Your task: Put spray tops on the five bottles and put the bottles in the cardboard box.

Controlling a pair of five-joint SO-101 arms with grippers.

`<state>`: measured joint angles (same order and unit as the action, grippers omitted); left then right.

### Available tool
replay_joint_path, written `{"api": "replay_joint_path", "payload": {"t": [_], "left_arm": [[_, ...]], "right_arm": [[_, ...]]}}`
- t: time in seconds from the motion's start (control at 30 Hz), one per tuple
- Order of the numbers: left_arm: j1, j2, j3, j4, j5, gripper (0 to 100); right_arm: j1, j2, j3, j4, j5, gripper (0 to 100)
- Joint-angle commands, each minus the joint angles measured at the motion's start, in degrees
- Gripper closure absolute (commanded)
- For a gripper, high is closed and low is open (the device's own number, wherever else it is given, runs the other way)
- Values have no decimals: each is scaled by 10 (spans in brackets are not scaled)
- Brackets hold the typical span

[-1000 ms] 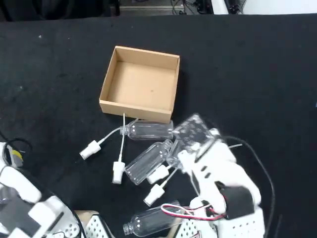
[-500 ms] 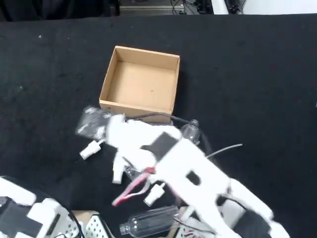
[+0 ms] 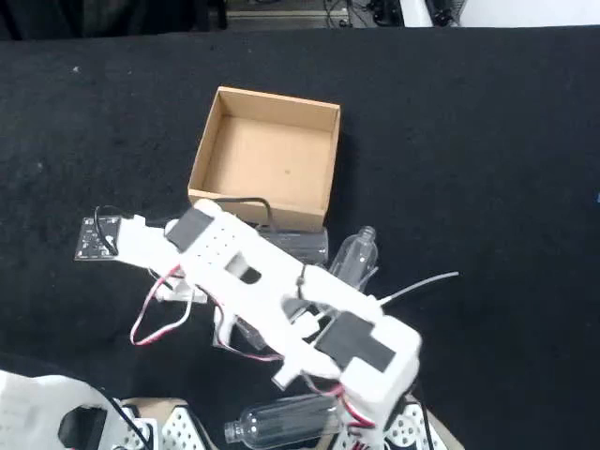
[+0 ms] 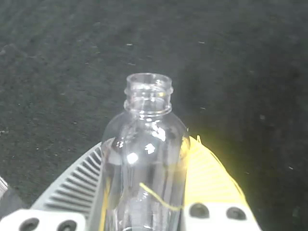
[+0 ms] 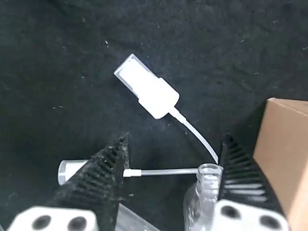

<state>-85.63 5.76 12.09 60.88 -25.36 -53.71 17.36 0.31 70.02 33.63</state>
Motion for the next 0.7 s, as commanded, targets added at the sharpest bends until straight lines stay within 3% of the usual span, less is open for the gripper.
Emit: {"api": "replay_joint_path", "payload": {"t": [0.0, 0.27, 0.67], "left_arm": [[-15, 26, -75, -4, -4, 971], [-14, 37, -85, -4, -5, 971], [-13, 39, -82, -4, -5, 971]], "right_arm": [[-34, 20, -58, 18, 28, 730], [-33, 68, -60, -31, 47, 730], [-33, 82, -59, -75, 193, 730]]}}
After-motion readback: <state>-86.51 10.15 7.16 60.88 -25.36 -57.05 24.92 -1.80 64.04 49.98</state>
